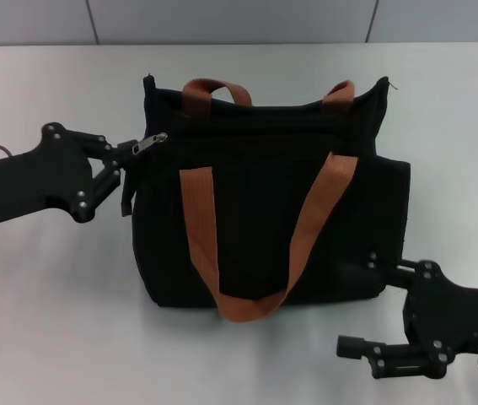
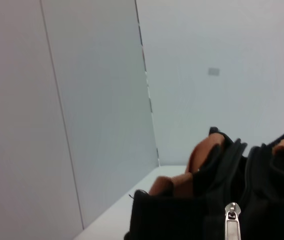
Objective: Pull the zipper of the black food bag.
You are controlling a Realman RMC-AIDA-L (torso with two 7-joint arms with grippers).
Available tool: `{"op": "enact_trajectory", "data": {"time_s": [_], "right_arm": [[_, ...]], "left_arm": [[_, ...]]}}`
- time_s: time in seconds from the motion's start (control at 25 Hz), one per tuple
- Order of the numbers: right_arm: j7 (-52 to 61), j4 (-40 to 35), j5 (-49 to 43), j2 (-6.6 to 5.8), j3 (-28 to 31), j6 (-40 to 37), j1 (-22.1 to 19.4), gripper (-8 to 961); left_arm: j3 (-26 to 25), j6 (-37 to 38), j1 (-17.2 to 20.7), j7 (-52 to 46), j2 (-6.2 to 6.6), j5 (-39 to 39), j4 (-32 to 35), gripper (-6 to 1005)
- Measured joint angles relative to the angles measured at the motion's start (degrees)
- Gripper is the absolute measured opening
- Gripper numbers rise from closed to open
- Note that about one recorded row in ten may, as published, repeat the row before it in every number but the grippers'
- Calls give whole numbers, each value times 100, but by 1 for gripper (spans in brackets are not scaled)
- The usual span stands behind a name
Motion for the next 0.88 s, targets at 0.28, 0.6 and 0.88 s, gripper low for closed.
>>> {"op": "enact_trajectory", "data": {"time_s": [0.28, 0.6, 0.88], "right_arm": [[519, 365, 592, 2, 44, -686, 304, 833], [2668, 454, 1462, 10, 91, -686, 888, 833], [3477, 452, 1708, 20, 110, -533, 1332, 833]], "left_arm": [[0, 178, 135, 175, -56, -129, 22, 23], [-66, 261, 238, 296, -98, -205, 37, 26], [-71, 279, 300, 424, -109, -263, 42, 29]]}}
